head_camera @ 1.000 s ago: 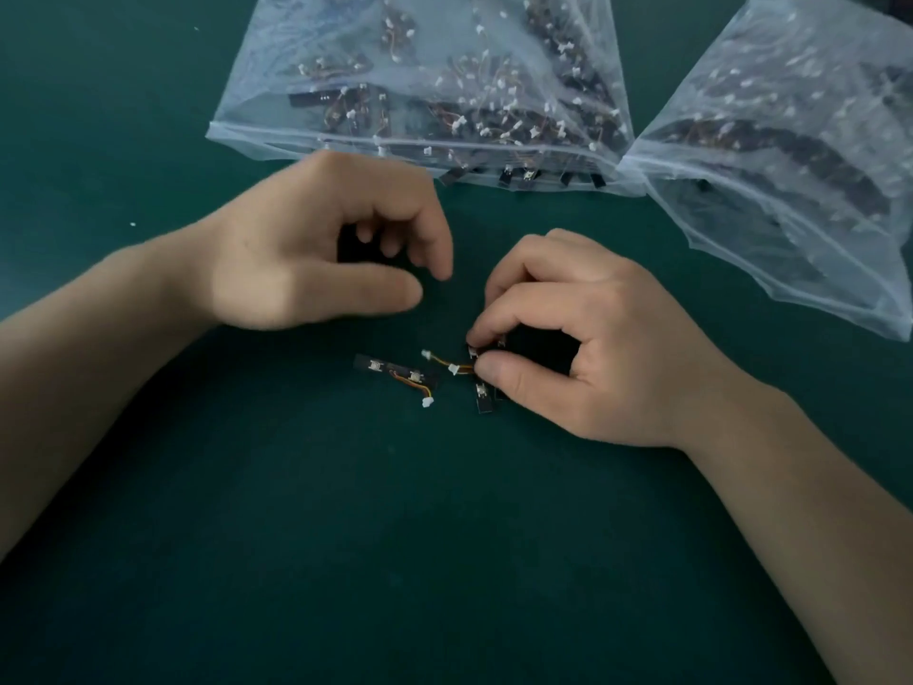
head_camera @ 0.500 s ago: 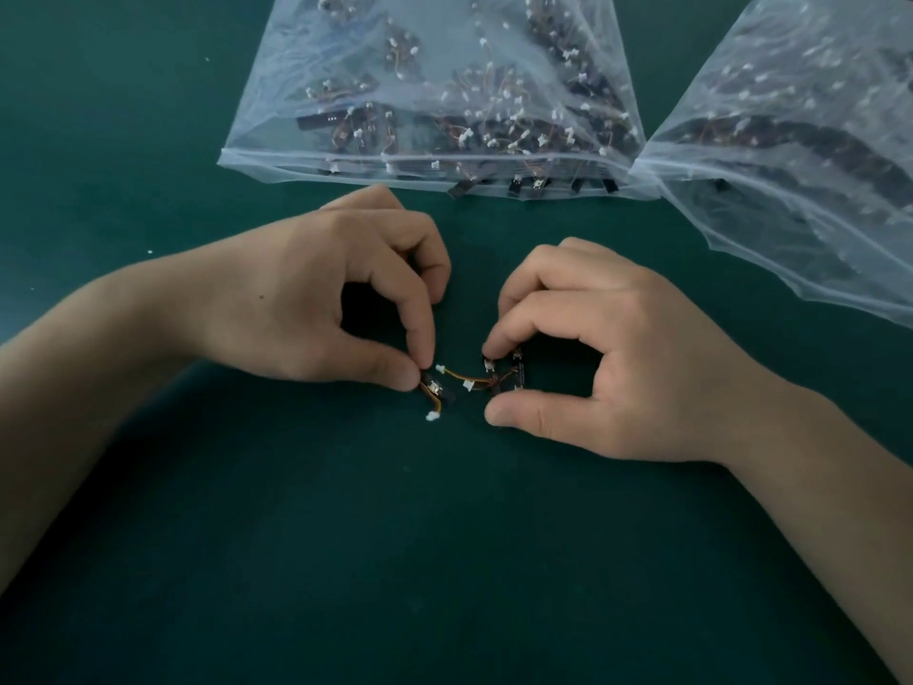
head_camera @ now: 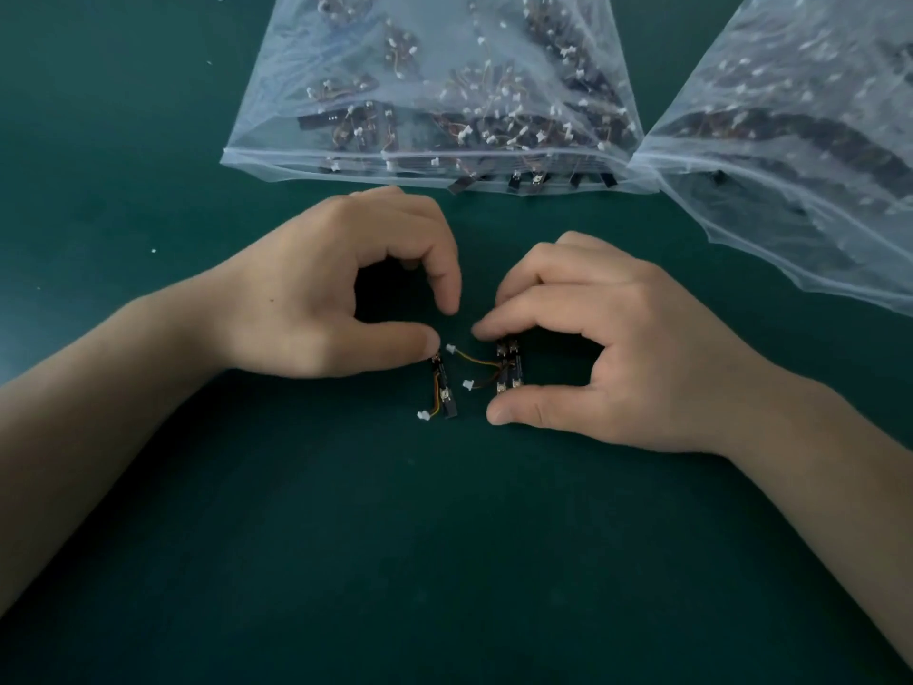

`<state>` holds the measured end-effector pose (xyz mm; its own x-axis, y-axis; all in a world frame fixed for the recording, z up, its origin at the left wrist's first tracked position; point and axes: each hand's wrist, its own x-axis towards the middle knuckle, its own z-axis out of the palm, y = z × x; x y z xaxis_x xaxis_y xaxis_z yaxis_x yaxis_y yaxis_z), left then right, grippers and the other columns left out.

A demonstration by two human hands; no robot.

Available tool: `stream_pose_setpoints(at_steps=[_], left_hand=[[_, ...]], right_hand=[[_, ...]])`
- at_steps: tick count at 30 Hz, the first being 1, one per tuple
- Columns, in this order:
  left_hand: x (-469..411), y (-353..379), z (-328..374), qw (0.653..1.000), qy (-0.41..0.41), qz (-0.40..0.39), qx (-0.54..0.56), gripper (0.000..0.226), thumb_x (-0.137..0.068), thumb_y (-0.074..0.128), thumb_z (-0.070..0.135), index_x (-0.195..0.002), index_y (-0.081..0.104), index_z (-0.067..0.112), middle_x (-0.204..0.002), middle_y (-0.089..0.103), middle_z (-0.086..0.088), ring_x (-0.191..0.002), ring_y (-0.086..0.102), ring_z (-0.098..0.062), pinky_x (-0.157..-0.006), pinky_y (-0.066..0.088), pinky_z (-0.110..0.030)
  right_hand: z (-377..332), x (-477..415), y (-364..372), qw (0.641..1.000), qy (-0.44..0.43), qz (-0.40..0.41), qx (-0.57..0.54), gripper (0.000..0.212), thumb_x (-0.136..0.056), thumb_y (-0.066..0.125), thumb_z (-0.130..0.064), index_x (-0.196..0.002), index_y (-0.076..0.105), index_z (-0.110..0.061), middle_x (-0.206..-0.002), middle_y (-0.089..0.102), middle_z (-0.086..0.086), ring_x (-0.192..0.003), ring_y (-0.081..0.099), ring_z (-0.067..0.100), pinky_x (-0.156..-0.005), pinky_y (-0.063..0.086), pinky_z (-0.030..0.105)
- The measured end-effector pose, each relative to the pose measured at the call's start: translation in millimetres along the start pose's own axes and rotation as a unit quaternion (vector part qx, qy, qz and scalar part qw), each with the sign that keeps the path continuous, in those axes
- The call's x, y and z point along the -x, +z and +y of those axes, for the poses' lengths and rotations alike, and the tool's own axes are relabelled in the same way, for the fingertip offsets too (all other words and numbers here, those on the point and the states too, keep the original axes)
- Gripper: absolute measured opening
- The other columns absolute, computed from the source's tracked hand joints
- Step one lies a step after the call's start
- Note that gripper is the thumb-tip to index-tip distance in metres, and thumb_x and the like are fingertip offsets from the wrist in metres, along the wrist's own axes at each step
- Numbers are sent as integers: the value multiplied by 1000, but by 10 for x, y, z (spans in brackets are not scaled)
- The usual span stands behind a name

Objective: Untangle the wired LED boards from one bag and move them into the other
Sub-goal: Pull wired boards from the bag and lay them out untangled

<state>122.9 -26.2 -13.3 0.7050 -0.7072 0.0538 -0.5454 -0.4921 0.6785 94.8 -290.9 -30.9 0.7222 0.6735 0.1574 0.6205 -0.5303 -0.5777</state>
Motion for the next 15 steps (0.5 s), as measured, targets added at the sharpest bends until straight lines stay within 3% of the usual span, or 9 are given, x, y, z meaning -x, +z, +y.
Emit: stream_pose_setpoints(at_steps=[3,8,15], left_hand=[[2,44,-6,999,15,20,-42,16,-79,79,35,-87,69,26,-98,63,8,-98,57,-21,-90,44,-36],[-5,79,-19,997,28,18,-66,17,-81,80,42,-84,72,28,-97,62,11,-96,53,-23,-90,41,-31],[-2,91,-40,999,22,15,-37,12,-83,81,41,-91,79,32,-99,65,13,-101,55,-15,-95,37,-28]], right_hand=[[-13,6,8,1000,1,14,25,56,-81,79,-61,-119,75,-19,-111,64,-8,-98,55,16,-90,49,36],[-1,9,3,1000,22,1,15,57,-75,77,-70,-108,75,-24,-111,56,-13,-98,49,9,-93,42,24],[-16,-11,24,999,14,10,29,55,-78,74,-70,-112,77,-26,-108,57,-10,-96,50,14,-93,45,33]])
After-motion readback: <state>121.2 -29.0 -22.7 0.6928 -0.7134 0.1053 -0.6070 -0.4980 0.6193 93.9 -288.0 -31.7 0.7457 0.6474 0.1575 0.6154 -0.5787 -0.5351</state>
